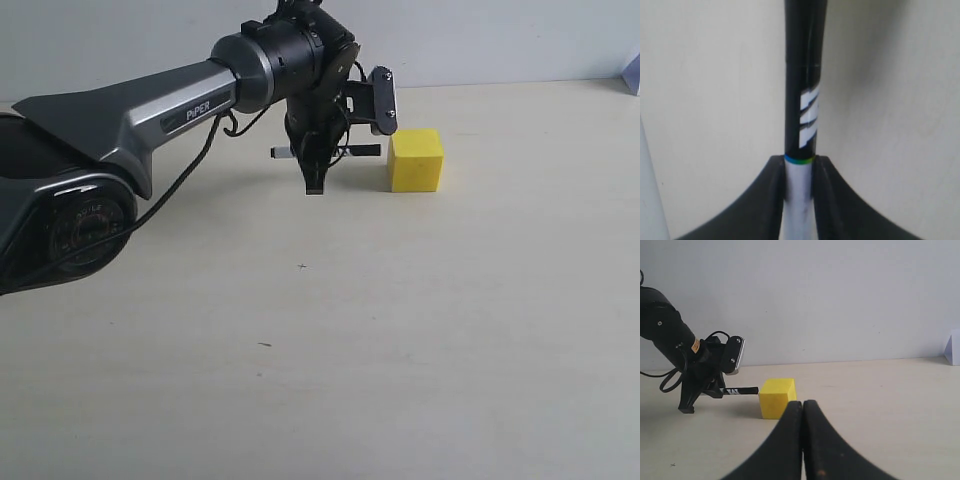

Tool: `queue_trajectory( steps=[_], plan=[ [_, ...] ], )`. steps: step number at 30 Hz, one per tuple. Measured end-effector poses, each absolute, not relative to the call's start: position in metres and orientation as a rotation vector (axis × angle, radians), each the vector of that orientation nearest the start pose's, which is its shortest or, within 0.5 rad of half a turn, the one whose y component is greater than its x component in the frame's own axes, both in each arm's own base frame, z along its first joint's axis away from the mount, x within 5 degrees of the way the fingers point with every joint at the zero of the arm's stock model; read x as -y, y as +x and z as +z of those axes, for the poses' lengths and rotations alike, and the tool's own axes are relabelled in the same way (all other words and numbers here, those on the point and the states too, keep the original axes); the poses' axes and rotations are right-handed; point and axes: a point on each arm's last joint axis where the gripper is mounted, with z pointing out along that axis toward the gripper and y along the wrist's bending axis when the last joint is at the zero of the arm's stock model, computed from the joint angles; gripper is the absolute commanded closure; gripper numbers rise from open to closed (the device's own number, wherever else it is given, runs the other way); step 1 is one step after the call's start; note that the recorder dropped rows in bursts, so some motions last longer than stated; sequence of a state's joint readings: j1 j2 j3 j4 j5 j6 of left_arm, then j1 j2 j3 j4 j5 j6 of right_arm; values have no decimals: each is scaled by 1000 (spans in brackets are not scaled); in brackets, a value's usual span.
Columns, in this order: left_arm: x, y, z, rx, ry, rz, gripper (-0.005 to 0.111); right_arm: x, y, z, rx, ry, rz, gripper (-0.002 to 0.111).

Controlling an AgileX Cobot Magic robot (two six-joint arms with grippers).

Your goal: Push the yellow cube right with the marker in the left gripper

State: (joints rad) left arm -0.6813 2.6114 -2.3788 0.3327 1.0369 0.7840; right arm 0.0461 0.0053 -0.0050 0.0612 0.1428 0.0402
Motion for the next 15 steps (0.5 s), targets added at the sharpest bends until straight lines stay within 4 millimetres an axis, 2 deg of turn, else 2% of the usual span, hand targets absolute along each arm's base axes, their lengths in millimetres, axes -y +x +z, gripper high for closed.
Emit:
queue_trajectory(
  steps=[15],
  plan=[
    [336,439,134,2440,-2483,-604,107,-3,56,202,-1627,38,120,108]
  ],
)
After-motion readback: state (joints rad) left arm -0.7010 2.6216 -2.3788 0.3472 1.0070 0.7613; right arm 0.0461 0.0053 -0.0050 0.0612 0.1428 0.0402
